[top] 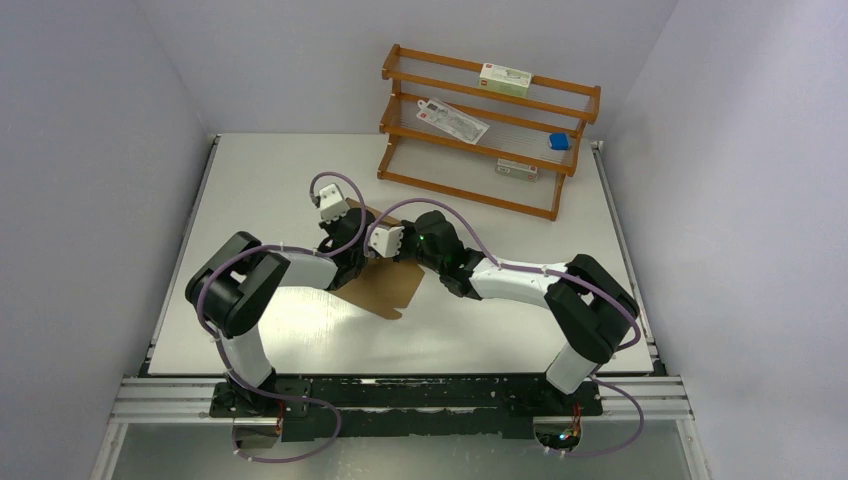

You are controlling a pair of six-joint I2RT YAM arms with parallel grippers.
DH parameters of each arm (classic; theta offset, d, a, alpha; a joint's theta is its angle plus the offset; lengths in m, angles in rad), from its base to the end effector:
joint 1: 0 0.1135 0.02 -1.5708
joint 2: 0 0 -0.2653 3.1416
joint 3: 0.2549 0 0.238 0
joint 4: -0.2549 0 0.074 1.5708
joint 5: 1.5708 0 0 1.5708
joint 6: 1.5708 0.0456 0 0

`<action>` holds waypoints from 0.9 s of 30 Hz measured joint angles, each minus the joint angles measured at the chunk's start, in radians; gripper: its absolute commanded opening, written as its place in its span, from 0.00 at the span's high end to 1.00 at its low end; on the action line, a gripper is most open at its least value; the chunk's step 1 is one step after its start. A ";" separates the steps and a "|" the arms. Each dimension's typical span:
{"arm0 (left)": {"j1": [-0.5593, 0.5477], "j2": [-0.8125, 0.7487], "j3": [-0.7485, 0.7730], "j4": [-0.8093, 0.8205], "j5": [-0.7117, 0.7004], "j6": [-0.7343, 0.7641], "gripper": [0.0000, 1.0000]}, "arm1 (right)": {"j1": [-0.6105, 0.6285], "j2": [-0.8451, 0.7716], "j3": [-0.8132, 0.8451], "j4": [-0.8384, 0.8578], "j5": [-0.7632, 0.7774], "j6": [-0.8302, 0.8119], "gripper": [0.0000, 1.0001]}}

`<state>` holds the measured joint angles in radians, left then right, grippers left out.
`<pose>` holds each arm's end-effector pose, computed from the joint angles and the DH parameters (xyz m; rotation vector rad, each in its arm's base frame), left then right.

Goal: Fold the paper box

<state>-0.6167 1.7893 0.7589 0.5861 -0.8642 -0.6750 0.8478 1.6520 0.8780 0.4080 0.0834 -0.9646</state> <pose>0.2982 -0.1689 0.1613 -0.5699 1.7639 -0.0210 0.2408 0.2672 0.2171 -1.4912 1.2390 -0.1585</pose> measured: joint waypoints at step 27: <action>0.127 -0.089 -0.170 0.135 0.357 0.096 0.61 | 0.004 0.000 0.005 -0.011 -0.017 0.000 1.00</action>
<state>-0.4892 1.7004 0.5888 0.7208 -0.5076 -0.5793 0.8520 1.6520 0.8829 0.3965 0.0666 -0.9649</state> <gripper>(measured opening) 0.397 0.028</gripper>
